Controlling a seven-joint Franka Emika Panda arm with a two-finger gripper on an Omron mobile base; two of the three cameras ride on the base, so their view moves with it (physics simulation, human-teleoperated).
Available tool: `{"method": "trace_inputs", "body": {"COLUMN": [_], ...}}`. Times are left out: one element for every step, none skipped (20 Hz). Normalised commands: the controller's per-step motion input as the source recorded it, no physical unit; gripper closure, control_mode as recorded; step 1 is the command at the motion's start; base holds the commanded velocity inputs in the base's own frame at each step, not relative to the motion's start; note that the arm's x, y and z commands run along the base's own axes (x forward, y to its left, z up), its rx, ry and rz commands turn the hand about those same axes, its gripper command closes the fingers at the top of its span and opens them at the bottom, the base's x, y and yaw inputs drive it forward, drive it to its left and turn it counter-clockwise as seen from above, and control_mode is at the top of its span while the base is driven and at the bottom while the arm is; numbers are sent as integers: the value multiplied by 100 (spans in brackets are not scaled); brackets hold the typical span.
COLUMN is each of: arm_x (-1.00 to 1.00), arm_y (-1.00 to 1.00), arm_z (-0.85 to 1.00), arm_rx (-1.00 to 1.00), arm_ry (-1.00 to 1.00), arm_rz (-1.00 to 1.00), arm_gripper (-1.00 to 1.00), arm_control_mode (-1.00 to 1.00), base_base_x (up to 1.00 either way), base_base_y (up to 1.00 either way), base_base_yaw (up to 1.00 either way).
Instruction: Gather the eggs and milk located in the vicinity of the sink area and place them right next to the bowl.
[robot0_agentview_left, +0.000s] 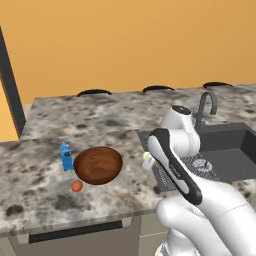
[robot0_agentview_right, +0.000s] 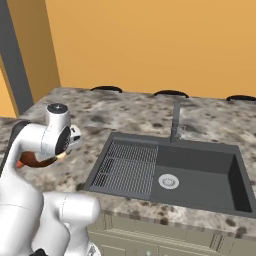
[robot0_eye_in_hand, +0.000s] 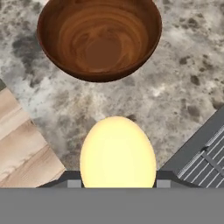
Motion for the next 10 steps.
{"method": "trace_inputs", "body": {"arm_x": [48,47,38,40,40,34,32,9,1,0], "arm_y": [0,0,0,-1,-9,-10,-12,-9,-14,-24], "arm_z": [2,3,11,15,12,11,12,15,12,6], "arm_rx": [0,0,0,0,0,0,0,0,0,0], "arm_ry": [13,12,7,10,7,6,5,5,2,0], "arm_rz": [11,18,24,30,35,36,37,45,51,55], "arm_gripper": [100,100,100,100,100,100,100,100,100,100], "arm_control_mode": [-100,-100,-100,-100,-100,-100,-100,-100,-100,-100], "base_base_x": [0,0,0,0,0,0,0,0,0,0], "base_base_y": [0,0,0,0,0,0,0,0,0,0], "base_base_yaw": [0,0,0,0,0,0,0,0,0,0]}}
